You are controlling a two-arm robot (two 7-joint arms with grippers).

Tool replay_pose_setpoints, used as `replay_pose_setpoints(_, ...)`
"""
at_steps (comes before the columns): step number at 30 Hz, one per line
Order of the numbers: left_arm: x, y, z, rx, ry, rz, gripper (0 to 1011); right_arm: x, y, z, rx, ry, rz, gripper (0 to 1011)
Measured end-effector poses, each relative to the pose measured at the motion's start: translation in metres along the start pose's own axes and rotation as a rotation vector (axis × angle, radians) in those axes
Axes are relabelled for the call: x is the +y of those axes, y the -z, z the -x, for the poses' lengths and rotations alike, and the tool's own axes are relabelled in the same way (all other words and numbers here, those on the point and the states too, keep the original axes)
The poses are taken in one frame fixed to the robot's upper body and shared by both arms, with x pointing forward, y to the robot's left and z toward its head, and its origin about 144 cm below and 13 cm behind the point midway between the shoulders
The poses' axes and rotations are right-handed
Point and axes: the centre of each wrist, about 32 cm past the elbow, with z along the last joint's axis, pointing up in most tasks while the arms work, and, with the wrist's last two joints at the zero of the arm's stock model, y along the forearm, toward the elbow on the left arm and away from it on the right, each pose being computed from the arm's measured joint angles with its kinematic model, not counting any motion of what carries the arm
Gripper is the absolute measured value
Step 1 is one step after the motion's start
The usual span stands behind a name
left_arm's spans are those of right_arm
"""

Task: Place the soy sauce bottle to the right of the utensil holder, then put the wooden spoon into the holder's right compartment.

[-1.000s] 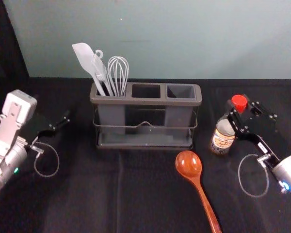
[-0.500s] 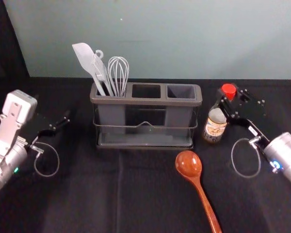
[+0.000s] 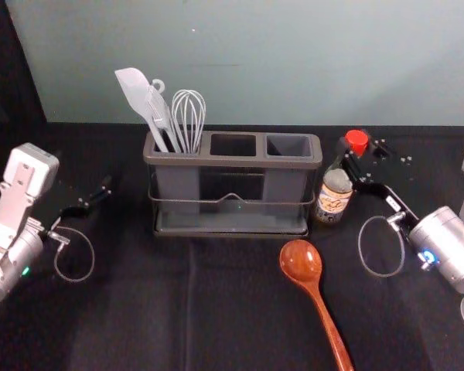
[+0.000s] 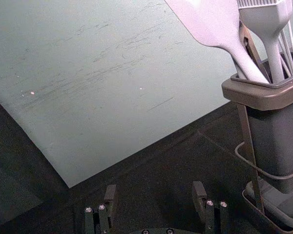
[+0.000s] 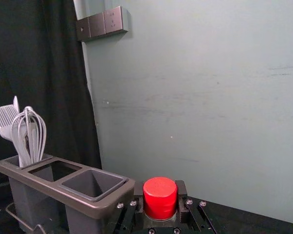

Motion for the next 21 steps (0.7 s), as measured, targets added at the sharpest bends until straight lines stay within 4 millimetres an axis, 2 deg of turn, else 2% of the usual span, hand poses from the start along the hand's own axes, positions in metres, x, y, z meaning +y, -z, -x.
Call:
replay_pose_setpoints(9,0.0,0.0,0.0,0.0,0.0,0.0,1000,0.0004,0.0046,0.0028,-0.007,0.003,0.007,384)
replay_pose_setpoints(12,0.0,0.0,0.0,0.0,0.0,0.0,1000,0.0,0.0062,0.0032,-0.008,0.01,0.01,449)
replay_pose_setpoints(13,0.0,0.0,0.0,0.0,0.0,0.0,1000,-0.0004,0.0069,0.0036,-0.009,0.013,0.012,511)
replay_pose_setpoints(15,0.0,0.0,0.0,0.0,0.0,0.0,1000,-0.0013,0.0076,0.0042,-0.009,0.019,0.009,544)
replay_pose_setpoints(17,0.0,0.0,0.0,0.0,0.0,0.0,1000,-0.0034,0.007,0.0051,-0.011,0.032,-0.007,629)
replay_pose_setpoints(19,0.0,0.0,0.0,0.0,0.0,0.0,1000,-0.0046,0.0052,0.0059,-0.013,0.04,-0.021,673)
replay_pose_setpoints(20,0.0,0.0,0.0,0.0,0.0,0.0,1000,-0.0067,0.003,0.0072,-0.016,0.048,-0.035,732)
replay_pose_setpoints(21,0.0,0.0,0.0,0.0,0.0,0.0,1000,-0.008,0.002,0.0078,-0.017,0.053,-0.041,742)
